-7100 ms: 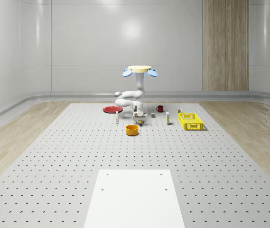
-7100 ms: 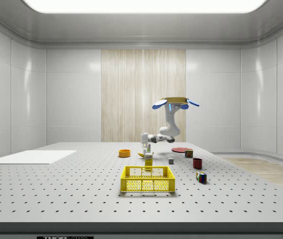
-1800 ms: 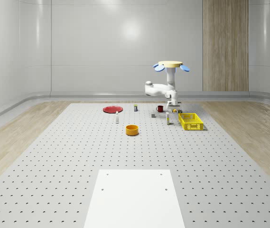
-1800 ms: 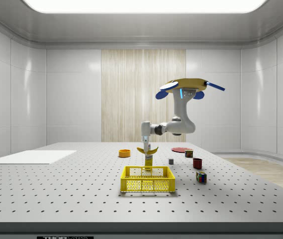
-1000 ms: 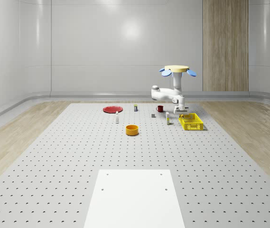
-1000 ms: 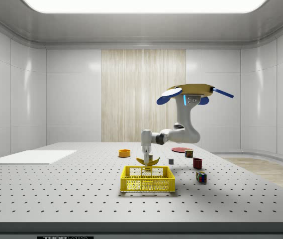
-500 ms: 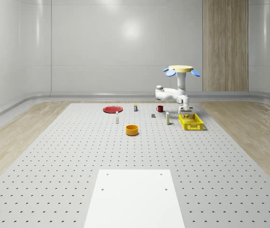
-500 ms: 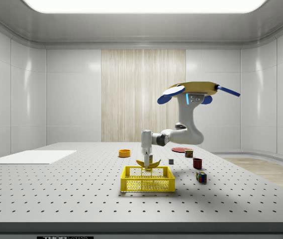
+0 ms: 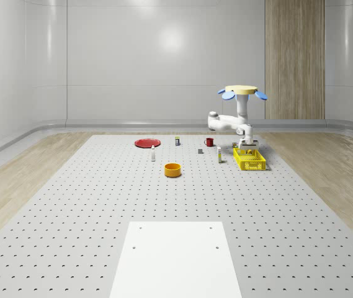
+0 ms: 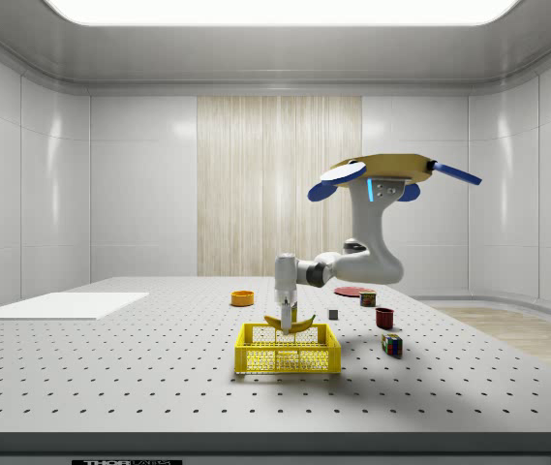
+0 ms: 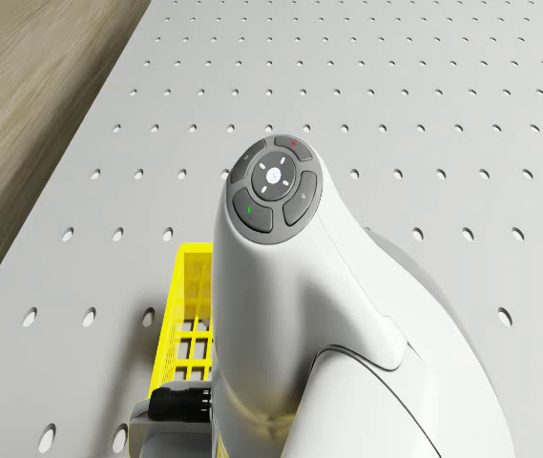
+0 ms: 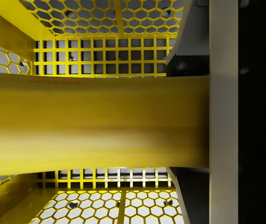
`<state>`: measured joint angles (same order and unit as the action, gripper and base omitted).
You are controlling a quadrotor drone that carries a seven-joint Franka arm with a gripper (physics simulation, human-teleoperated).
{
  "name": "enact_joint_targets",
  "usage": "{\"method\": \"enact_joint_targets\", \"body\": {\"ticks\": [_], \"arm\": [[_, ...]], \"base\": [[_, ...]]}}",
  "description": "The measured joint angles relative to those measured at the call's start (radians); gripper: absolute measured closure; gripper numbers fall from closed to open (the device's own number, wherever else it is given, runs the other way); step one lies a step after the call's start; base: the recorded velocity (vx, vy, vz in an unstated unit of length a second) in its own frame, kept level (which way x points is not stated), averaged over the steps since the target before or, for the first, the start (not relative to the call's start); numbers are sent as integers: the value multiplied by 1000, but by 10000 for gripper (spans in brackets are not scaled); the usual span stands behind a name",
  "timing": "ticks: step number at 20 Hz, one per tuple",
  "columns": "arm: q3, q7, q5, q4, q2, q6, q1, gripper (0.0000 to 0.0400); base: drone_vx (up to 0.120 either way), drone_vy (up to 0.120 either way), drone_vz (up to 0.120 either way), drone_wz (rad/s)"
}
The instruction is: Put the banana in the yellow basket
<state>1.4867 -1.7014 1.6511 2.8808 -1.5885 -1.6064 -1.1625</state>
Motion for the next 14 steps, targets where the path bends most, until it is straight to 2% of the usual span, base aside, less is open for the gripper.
{"method": "enact_joint_targets", "body": {"ticks": [14], "arm": [[-109,-4,103,-13,-5,-35,-12,208]], "base": [[0,3,0,0]]}}
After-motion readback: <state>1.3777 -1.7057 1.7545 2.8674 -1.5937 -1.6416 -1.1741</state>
